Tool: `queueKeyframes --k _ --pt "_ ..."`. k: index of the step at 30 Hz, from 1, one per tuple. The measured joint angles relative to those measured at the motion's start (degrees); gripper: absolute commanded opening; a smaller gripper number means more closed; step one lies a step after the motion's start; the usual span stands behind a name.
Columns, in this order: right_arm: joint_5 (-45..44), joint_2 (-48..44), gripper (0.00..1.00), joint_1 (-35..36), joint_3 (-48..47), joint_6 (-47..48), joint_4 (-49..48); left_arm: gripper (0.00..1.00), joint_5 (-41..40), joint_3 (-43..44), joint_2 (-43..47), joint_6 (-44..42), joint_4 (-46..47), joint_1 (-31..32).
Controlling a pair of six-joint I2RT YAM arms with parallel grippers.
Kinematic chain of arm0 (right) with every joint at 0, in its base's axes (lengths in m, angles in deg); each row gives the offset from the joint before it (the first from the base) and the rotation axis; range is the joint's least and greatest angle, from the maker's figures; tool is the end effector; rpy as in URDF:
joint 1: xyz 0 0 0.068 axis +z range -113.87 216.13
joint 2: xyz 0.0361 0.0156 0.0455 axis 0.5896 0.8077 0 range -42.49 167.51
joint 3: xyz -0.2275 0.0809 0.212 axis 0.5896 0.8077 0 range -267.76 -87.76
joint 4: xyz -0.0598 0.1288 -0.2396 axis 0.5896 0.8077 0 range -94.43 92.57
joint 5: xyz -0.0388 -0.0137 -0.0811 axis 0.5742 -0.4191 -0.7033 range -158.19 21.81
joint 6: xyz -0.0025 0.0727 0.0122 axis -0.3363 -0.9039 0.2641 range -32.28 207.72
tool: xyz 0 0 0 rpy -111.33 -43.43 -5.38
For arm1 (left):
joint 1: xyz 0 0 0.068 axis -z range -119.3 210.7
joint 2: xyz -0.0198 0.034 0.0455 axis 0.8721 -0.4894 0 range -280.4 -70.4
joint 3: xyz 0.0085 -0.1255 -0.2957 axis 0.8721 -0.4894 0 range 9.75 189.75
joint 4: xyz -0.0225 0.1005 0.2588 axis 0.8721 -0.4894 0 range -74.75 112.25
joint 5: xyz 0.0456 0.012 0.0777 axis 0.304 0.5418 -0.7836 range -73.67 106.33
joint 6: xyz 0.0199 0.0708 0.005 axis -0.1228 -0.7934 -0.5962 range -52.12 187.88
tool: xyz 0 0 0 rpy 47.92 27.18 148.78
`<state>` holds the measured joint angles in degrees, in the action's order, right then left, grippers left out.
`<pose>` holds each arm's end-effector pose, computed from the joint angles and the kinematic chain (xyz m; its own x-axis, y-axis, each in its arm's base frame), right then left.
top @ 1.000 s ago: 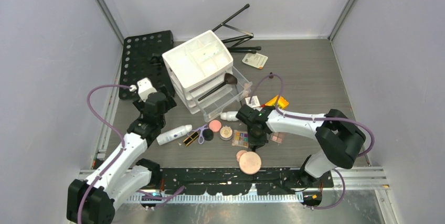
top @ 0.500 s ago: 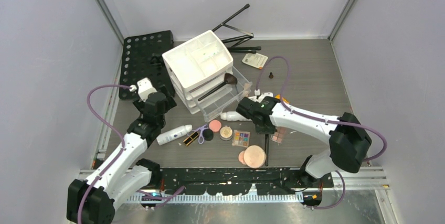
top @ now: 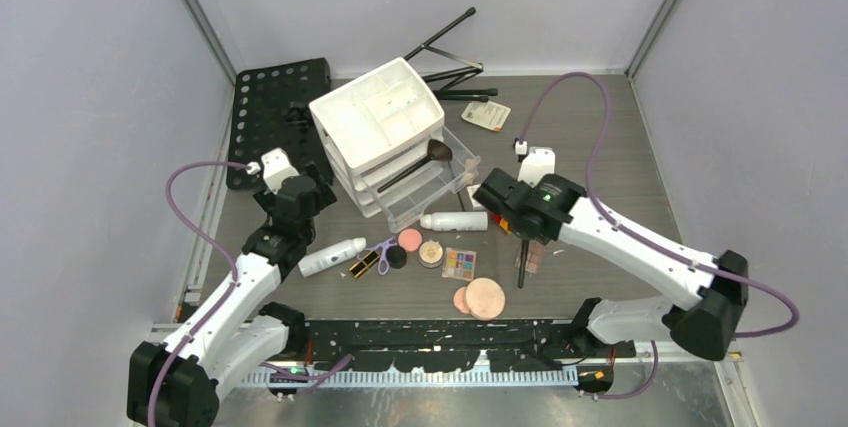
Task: Organize the makeup
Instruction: Pick up the makeup brush at the corner of the board, then place the makeup brush in the drawer.
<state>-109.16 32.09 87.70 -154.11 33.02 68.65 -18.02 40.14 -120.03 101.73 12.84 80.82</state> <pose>0.1708 0.1501 0.3186 -0.7876 -0.0013 -0.6162 0.1951 0.9480 -0.2514 0.1945 -0.0343 0.2628 -0.2729 -0.3897 -0.8796 -0.4009 0.8772 -0.2642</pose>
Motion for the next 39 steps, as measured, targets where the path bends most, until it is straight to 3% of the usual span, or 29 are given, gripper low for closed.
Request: queueKeyframes --k 11,19,29,39 --pt "12.92 -8.9 0.0 -2.21 -3.85 1.97 -23.3 0.86 0.17 -0.22 0.02 0.02 0.22 0.0" --pt "11.74 -9.2 0.0 -2.4 -3.37 -5.86 -42.6 0.86 0.17 -0.44 0.81 0.02 0.22 0.0" --pt "6.45 2.58 0.01 -3.43 -6.12 -20.52 -51.23 0.86 0.2 -0.68 1.51 0.0 0.24 0.0" --pt "6.36 14.03 0.01 -3.43 -9.68 -27.17 -55.98 0.86 0.15 -0.85 2.86 0.0 0.26 0.0"
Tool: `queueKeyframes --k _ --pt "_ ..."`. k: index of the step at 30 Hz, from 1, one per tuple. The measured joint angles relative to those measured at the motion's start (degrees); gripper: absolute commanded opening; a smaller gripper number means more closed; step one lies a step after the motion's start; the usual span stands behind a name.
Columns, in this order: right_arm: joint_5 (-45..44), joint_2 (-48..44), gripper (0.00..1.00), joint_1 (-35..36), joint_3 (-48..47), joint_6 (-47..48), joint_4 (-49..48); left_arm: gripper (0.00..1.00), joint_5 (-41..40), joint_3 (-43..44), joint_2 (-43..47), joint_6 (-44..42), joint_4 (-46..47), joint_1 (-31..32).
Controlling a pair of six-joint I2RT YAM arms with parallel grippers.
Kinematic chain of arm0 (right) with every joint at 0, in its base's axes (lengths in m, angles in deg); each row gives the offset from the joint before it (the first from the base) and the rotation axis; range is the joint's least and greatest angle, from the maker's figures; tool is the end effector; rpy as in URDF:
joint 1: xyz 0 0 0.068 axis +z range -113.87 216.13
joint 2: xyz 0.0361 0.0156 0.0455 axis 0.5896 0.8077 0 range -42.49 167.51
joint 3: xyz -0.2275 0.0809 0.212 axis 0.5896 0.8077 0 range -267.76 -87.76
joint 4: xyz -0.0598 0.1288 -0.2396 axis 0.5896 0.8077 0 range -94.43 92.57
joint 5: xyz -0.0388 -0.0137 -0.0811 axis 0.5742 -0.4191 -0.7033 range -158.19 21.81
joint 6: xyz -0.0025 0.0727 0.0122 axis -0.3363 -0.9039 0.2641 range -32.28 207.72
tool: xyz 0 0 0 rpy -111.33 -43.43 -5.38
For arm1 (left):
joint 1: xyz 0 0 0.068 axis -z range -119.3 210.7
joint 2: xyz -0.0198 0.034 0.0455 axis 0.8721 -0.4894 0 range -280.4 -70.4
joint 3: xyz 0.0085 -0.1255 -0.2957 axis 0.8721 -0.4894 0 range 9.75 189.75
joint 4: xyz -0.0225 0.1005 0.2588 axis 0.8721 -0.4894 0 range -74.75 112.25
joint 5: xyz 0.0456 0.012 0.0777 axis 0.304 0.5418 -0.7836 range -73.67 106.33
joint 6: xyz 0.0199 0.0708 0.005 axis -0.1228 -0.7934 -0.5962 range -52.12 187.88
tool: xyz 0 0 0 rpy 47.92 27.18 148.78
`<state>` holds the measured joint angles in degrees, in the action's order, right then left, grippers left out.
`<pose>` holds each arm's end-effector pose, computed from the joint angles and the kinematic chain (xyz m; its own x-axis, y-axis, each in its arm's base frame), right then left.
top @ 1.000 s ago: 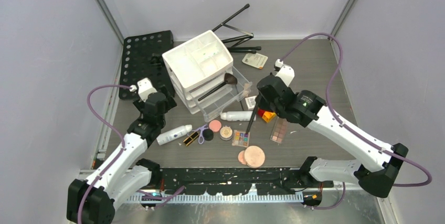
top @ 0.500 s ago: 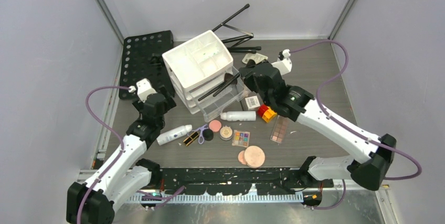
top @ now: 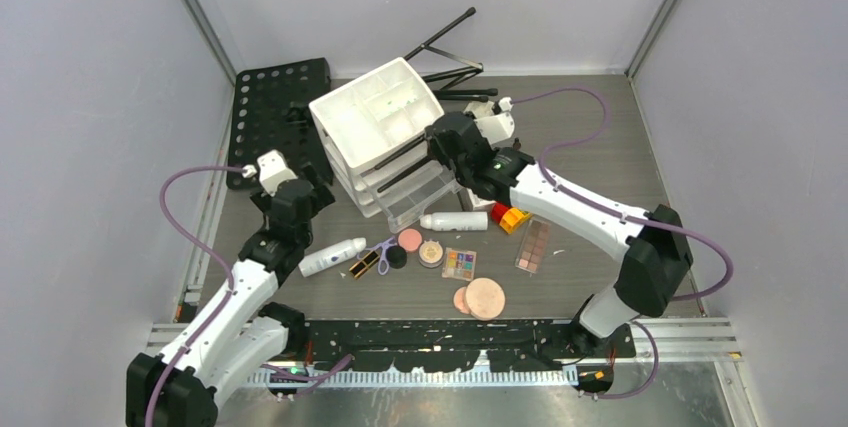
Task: Organize the makeup
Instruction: Place the makeup brush in the drawer.
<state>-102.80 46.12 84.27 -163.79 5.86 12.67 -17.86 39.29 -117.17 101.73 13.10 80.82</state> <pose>0.2868 0.2675 0.3667 -0.3276 0.8552 -0.4016 0.2870 0.4951 0.8201 0.1866 -0.0315 0.2661 -0.2415 -0.4021 -0.8832 -0.3885 0.8740 -0.2917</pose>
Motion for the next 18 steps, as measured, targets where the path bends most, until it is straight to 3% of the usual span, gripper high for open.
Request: queueKeyframes --k 6,18 --pt "0.0 2.75 0.04 0.0 -0.31 -1.29 0.07 0.86 0.02 -0.02 0.17 0.0 -0.02 0.0" --pt "1.88 5.66 0.28 0.0 -2.12 -1.33 0.94 0.86 0.02 -0.02 0.17 0.0 -0.04 0.0"
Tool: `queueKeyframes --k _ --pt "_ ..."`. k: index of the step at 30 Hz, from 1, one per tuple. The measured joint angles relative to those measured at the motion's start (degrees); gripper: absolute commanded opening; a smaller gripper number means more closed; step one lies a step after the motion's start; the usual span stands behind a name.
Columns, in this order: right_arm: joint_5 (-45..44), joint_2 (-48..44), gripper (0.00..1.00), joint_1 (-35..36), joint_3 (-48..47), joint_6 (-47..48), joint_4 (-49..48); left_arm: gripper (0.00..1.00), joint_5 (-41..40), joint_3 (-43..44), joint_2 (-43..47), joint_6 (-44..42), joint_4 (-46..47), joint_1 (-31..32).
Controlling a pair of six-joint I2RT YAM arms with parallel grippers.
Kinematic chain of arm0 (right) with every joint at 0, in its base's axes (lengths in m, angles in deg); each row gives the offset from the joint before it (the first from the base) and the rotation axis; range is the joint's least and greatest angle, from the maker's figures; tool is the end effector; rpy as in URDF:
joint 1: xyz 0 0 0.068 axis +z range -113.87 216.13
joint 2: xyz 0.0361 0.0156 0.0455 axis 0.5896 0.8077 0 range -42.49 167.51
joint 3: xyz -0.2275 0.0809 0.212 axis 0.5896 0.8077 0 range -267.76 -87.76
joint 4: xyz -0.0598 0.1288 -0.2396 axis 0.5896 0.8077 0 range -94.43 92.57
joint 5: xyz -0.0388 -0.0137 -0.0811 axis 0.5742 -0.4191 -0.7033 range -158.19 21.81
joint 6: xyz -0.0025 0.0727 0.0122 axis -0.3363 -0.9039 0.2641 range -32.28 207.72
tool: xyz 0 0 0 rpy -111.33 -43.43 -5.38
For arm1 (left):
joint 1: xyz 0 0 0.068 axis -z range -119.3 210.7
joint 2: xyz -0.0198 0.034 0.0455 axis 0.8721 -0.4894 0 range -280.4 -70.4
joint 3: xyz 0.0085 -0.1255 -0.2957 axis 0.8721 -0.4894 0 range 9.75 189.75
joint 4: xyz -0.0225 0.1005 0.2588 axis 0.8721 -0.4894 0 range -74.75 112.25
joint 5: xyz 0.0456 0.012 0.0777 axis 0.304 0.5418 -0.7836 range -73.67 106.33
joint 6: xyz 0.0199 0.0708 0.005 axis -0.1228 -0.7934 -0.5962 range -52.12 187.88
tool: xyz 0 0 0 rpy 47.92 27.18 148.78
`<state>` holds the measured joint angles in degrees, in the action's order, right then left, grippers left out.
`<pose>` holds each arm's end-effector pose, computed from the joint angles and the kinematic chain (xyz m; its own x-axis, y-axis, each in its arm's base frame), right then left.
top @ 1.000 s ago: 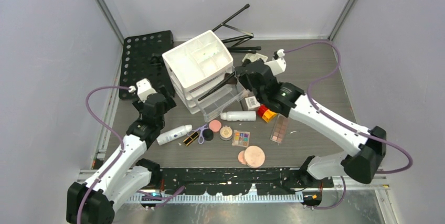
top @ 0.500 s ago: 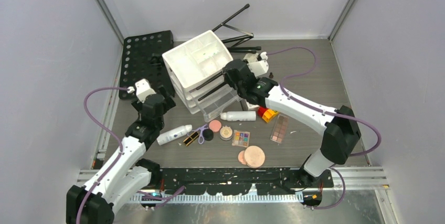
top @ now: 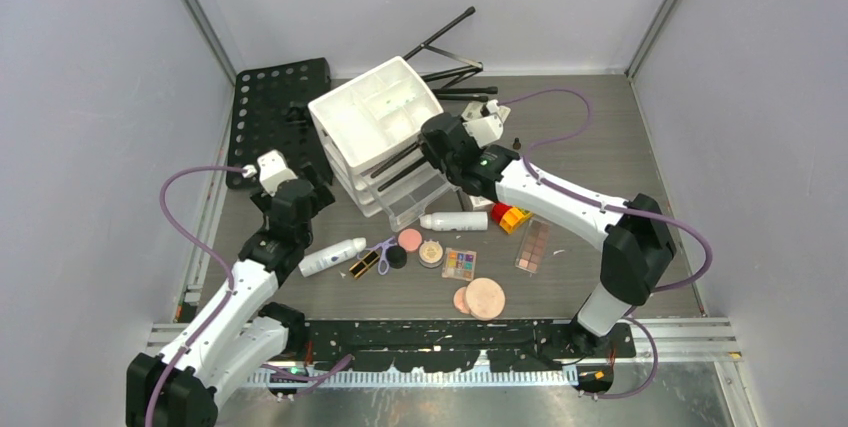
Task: Organize the makeup
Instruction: Place the makeup brush in the drawer.
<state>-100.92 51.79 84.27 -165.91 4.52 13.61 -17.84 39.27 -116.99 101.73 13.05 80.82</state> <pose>0.3031 0.2883 0.3403 -0.3701 0.8386 -0.3997 0.3334 0.5215 0.7855 0.1861 -0.0314 0.2664 -0.2401 -0.4027 -0.8833 -0.3877 0.8739 -0.2931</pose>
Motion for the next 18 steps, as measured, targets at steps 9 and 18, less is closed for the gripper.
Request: queueKeyframes --k 9,18 --pt "1.95 0.57 0.4 0.0 -0.09 0.33 1.09 0.86 0.0 0.0 0.0 0.0 0.02 0.0" --pt "2.67 -0.11 0.39 0.0 -0.07 2.54 1.22 0.86 -0.02 0.0 0.0 0.0 0.02 0.0"
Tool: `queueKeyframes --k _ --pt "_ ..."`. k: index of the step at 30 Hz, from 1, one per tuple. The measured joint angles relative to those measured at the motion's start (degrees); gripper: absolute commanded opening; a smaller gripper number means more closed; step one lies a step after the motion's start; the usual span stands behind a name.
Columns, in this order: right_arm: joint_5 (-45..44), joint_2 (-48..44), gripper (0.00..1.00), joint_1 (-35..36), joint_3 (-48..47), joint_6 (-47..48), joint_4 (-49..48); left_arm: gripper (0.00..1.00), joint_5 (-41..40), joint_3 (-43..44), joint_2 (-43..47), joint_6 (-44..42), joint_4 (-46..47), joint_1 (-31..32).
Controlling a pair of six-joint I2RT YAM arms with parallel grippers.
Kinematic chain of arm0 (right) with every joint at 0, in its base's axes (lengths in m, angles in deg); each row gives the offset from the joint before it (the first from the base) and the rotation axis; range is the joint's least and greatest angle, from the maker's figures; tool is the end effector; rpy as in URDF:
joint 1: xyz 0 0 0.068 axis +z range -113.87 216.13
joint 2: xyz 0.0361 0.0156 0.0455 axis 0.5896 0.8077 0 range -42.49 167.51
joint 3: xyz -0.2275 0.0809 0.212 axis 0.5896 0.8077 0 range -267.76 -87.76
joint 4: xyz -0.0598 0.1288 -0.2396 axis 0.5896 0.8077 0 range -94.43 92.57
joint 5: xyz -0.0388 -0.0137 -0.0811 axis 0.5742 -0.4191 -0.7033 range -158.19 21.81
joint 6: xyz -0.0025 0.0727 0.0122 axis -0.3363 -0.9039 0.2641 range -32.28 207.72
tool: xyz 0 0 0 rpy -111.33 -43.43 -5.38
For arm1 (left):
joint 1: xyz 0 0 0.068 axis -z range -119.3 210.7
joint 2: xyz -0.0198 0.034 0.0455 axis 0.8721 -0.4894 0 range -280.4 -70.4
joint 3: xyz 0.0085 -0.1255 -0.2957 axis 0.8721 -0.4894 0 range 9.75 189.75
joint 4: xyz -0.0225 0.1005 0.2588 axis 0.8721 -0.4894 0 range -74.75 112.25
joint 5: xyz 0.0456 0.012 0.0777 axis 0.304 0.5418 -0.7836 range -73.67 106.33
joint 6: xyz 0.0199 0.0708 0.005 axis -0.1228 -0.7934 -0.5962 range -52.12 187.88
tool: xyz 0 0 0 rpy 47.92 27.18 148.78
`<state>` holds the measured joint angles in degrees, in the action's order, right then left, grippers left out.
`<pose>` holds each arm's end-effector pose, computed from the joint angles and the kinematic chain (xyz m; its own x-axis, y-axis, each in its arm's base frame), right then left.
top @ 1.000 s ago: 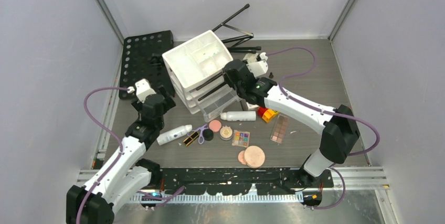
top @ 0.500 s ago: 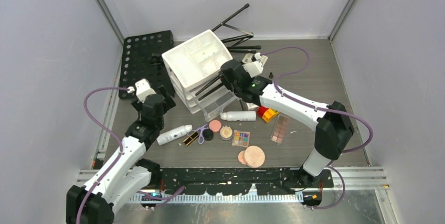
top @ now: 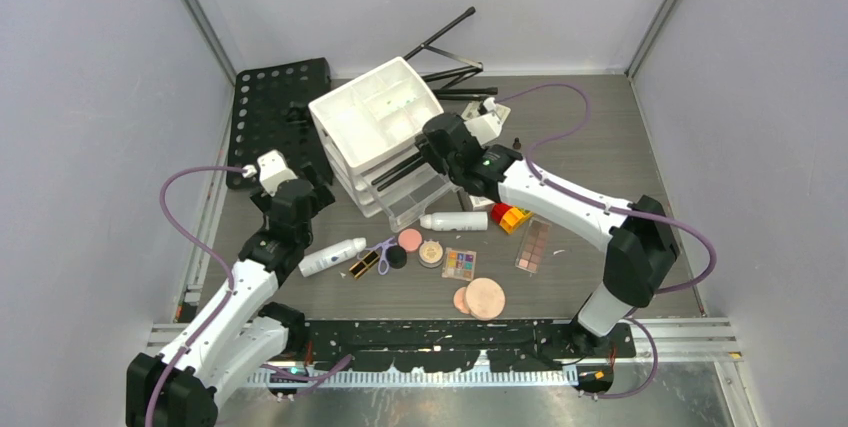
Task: Organize the makeup
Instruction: Place the makeup brush in the drawer, then move the makeup to the center of the board.
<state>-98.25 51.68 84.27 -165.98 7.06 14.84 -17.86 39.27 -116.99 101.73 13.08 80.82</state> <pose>0.3009 0.2894 0.3384 -0.4291 0.8008 -0.4178 0.3195 0.5672 0.7591 0.1861 -0.0313 0.2665 -0.2395 -0.4028 -0.8834 -0.3878 0.8738 -0.2933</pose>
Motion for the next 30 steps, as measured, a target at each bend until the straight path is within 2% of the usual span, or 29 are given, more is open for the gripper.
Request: queueKeyframes --k 4,11,14,18,22,25,30 --pt "0.83 -4.02 0.39 0.0 1.07 5.35 -1.22 0.86 0.02 0.0 0.0 0.0 0.0 0.0" --pt "1.22 -18.73 0.38 -1.97 7.96 18.25 -3.54 0.86 0.0 0.0 0.0 0.0 0.0 0.0" --pt "1.27 -24.81 0.38 -5.88 11.65 21.59 -2.62 0.86 0.0 0.0 0.0 0.0 0.0 0.0" --pt "3.28 -29.33 0.38 -15.54 14.93 24.28 1.36 0.86 0.02 0.0 0.0 0.0 0.0 0.0" --pt "11.04 -27.63 0.37 -26.23 15.54 26.27 4.44 0.86 0.02 0.0 -0.02 0.0 0.0 0.0" --pt "18.4 -22.71 0.36 -32.65 14.95 27.65 5.73 0.86 0.02 0.0 -0.07 0.0 0.0 0.0" --pt "27.43 -9.94 0.35 -36.65 10.36 29.53 6.6 0.86 0.0 0.0 -0.13 -0.02 0.07 0.0"
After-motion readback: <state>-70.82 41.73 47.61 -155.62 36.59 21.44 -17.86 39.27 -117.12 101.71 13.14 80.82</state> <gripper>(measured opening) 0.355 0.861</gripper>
